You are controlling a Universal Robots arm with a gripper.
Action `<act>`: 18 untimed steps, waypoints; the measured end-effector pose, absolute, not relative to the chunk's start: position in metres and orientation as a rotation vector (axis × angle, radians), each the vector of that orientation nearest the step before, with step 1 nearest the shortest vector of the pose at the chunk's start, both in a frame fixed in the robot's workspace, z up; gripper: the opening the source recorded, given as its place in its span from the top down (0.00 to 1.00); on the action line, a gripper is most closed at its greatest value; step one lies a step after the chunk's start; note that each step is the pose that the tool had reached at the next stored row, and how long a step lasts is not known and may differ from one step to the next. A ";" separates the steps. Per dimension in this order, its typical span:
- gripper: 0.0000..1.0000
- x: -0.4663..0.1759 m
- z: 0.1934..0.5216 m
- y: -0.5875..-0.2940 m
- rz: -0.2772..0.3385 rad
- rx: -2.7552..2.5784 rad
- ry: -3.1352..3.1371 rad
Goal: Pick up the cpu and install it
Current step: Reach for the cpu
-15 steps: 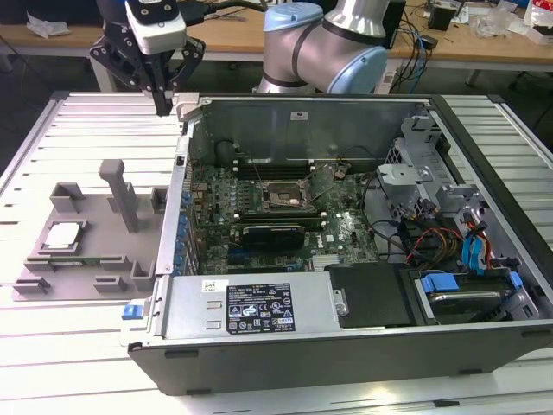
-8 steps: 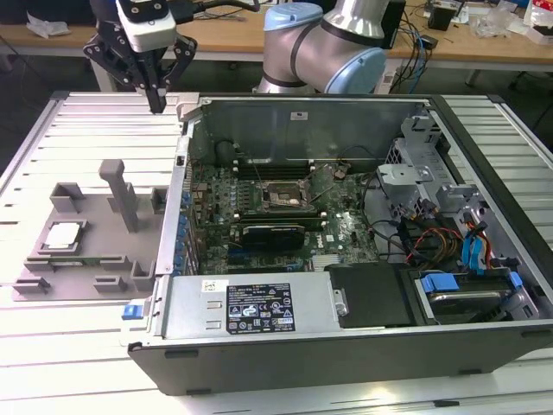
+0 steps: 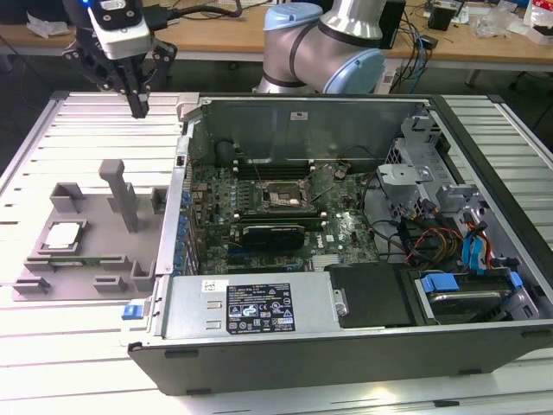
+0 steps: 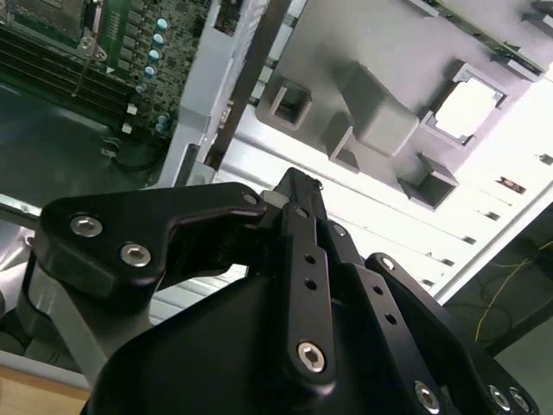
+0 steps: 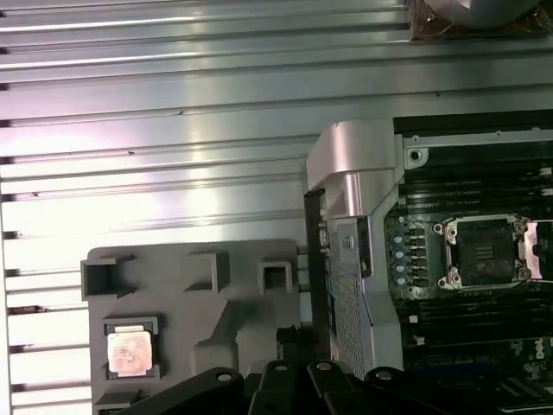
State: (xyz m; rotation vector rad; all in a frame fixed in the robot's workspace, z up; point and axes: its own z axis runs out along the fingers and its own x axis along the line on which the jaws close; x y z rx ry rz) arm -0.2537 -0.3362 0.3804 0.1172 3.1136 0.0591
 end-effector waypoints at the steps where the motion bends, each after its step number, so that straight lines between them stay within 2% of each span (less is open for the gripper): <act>1: 0.89 -0.257 0.379 -0.338 0.059 0.117 3.114; 18: 0.89 -0.310 0.355 -0.366 0.059 0.117 3.114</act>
